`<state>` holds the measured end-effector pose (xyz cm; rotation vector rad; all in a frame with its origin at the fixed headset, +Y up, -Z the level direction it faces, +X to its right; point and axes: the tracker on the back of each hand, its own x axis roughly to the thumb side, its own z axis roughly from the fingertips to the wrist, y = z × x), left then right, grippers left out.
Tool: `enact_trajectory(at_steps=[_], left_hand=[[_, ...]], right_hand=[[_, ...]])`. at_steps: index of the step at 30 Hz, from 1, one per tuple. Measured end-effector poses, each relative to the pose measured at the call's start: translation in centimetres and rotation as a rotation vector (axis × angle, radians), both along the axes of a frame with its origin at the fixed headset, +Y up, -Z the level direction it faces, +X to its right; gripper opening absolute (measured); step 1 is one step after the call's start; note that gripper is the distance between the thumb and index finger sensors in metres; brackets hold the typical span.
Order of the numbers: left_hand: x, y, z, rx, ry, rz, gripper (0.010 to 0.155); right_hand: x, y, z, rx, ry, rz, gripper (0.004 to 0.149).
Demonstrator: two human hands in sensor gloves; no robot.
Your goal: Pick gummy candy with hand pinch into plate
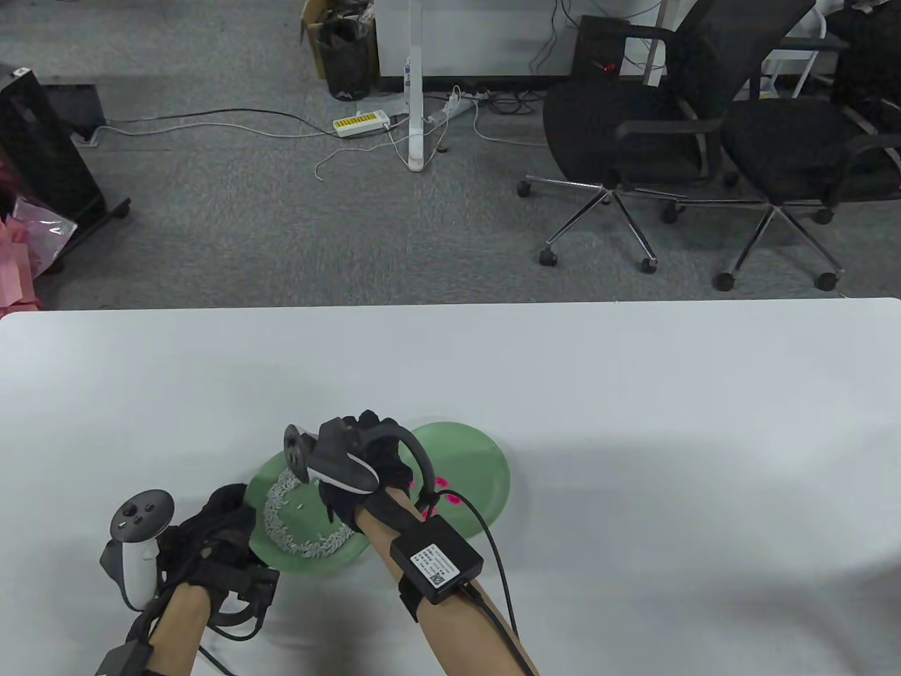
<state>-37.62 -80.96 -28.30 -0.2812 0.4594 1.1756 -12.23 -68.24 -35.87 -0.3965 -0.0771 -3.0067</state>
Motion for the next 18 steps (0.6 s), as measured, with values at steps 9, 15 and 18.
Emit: enact_trajectory(at_steps=[9,15,18], left_hand=[[-0.6,-0.3,-0.1,-0.002,0.021,-0.013,0.057],[-0.6,-0.2,-0.1,-0.003,0.024,-0.011,0.057],[-0.6,-0.2,-0.1,-0.004,0.022,-0.010,0.057]], right_hand=[[7.8,-2.4,-2.8,-0.066,-0.179,0.017,0.047],[10.2,-5.6,-3.4,-0.138,-0.229,0.045,0.046],[10.2,-6.1,-3.6,-0.149,-0.235,0.039,0.045]])
